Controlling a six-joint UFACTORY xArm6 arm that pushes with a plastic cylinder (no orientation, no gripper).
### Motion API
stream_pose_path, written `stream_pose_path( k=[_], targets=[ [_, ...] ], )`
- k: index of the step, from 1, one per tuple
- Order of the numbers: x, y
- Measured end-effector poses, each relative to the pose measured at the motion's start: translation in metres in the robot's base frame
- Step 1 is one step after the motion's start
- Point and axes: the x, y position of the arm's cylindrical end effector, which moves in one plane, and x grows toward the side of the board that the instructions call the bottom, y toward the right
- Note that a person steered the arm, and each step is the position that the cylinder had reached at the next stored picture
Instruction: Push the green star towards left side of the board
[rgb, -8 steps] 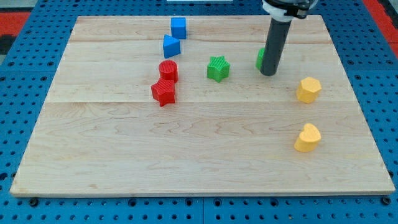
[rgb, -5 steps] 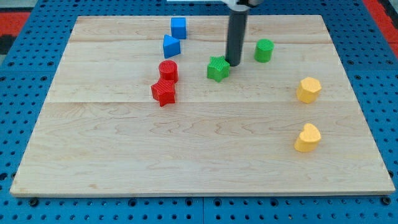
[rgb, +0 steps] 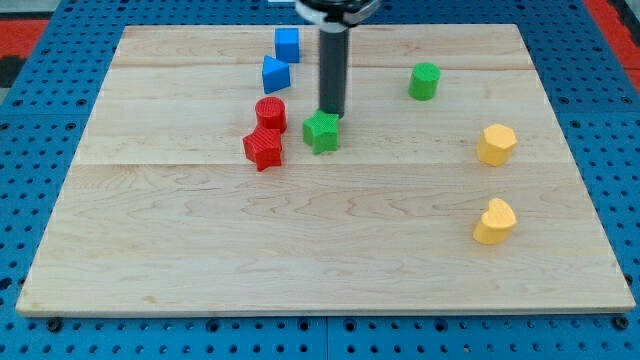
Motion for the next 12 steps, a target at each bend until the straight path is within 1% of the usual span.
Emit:
stream_pose_path(
  k=[2,3,4,5,6,7,8,9,10,12],
  targets=[
    [0.062,-0.009],
    [0.075,0.044],
    [0.088,0.003],
    [0.078,-0.074],
    [0.080,-0.135],
    [0.113,-0.094],
    [0.130,-0.110],
    [0.130,-0.126],
    [0.121,-0.130],
    [0.068,-0.091]
  ],
)
